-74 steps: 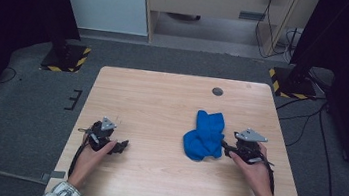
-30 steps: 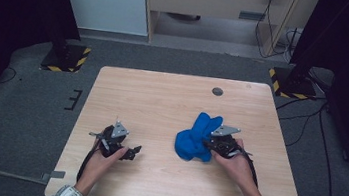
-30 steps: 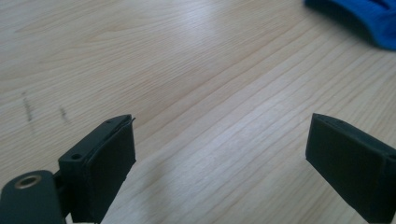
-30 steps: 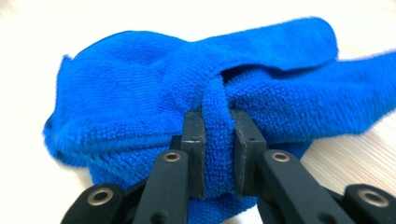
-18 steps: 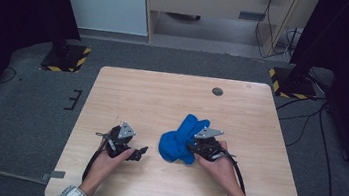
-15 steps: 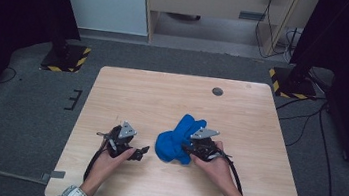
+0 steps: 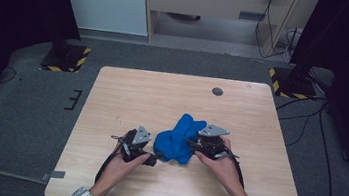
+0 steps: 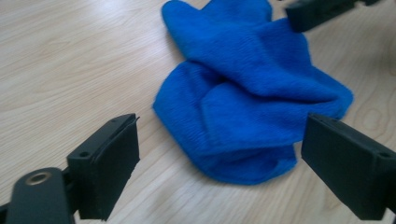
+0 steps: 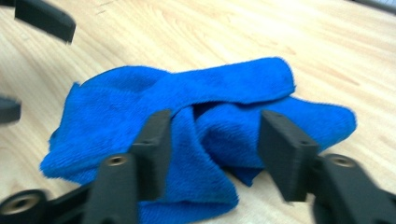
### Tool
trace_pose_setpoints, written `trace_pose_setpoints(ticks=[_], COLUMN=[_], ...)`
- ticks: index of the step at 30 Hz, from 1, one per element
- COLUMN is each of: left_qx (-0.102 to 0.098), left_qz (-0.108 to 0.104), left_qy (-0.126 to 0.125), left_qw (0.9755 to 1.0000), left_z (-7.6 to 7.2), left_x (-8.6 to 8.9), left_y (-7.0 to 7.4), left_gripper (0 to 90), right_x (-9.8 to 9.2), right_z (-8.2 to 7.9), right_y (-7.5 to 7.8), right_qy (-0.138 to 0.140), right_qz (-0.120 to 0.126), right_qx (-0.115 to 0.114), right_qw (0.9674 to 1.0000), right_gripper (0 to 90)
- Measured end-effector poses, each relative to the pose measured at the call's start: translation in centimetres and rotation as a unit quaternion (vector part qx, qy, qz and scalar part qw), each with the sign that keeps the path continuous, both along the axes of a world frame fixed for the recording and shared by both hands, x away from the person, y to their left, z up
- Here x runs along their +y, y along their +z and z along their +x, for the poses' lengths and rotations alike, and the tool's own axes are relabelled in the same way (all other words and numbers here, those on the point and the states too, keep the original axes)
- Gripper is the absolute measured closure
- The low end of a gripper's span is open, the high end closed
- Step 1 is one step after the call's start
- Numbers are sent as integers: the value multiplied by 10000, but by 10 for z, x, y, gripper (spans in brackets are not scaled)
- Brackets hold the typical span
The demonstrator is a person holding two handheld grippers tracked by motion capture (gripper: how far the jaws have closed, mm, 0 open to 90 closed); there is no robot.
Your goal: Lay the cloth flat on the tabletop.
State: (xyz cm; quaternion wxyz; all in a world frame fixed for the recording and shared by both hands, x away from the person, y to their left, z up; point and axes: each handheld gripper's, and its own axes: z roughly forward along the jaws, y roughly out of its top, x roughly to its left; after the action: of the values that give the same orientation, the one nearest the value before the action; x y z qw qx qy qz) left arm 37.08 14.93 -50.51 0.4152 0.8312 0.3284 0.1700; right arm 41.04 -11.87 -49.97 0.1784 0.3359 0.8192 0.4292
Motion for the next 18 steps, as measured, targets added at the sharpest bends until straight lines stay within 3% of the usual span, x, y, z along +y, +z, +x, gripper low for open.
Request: trace_pose_setpoints(ticks=[3,7,12,18], left_qx=[22,86,102,109], left_qz=[2,-35,-154,-190], left_qy=[-81,-172,-292,-408], left_qw=[10000,9998,9994,9989], left_z=[-1,-2,-4,-5], left_x=[-8,-15,-23,-33], left_y=[0,-1,-2,-4], left_gripper=[120,121,123,121], right_x=[1,-1,-3,6], right_z=[3,7,12,12], right_y=[-3,-6,-9,-18], right_qy=[-54,-123,-232,-112], right_qz=[-123,-164,-116,-359], right_qx=[-133,-197,-113,147], right_qw=[9998,9996,9996,9992], right_gripper=[565,551,552,725])
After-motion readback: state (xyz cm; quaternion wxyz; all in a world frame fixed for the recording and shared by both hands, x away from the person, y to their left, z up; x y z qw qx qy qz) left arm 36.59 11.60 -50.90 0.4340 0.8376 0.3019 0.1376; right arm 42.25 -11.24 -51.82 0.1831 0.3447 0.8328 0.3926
